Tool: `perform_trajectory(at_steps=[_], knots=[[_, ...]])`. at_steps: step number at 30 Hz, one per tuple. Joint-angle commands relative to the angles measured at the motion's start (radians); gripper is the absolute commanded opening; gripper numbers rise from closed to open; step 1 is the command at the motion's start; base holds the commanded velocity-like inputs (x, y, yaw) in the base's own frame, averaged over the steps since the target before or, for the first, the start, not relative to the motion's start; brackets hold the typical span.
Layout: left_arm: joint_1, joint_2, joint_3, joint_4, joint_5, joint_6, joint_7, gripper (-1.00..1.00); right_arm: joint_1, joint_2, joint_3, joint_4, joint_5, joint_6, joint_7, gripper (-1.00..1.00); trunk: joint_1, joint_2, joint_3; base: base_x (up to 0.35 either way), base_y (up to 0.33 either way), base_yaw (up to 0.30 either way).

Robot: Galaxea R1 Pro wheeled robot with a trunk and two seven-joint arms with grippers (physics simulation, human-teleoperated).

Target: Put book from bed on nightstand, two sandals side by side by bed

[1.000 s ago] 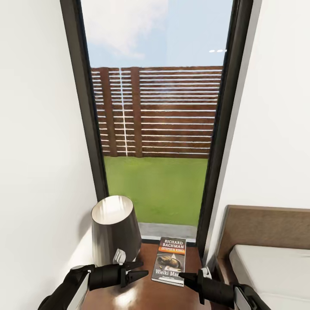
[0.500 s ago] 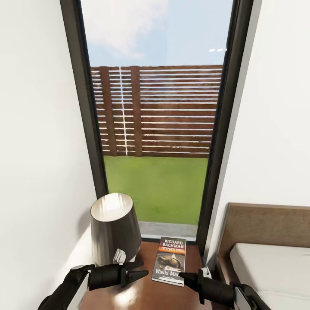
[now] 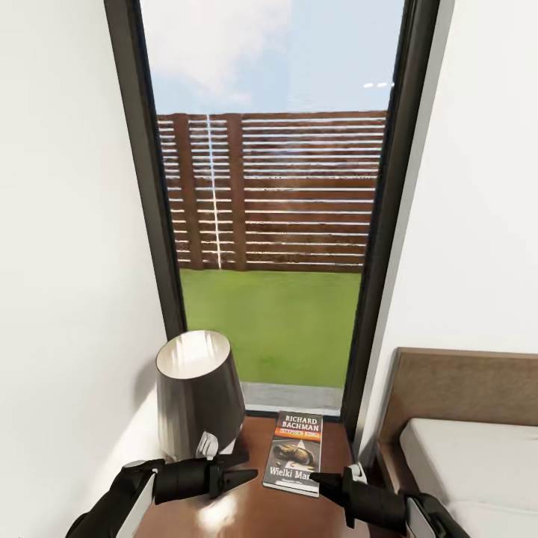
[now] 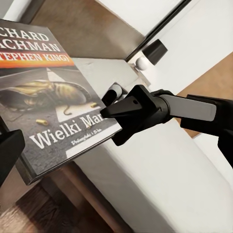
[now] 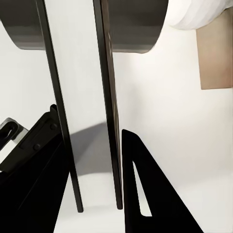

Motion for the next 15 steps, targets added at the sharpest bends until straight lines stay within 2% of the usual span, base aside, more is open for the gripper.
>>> perform_trajectory(at_steps=[1, 15], knots=[[-0.001, 0.001, -0.004, 0.000, 0.009, 0.010, 0.001, 1.00, -0.001, 0.000, -0.003, 0.000, 0.000, 0.005, 0.002, -1.00, 0.004, -0.008, -0.004, 0.000, 0.000, 0.000], [-0.001, 0.001, -0.004, 0.000, 0.009, 0.010, 0.001, 1.00, -0.001, 0.000, -0.003, 0.000, 0.000, 0.005, 0.002, -1.00, 0.058, -0.106, -0.048, 0.000, 0.000, 0.000]])
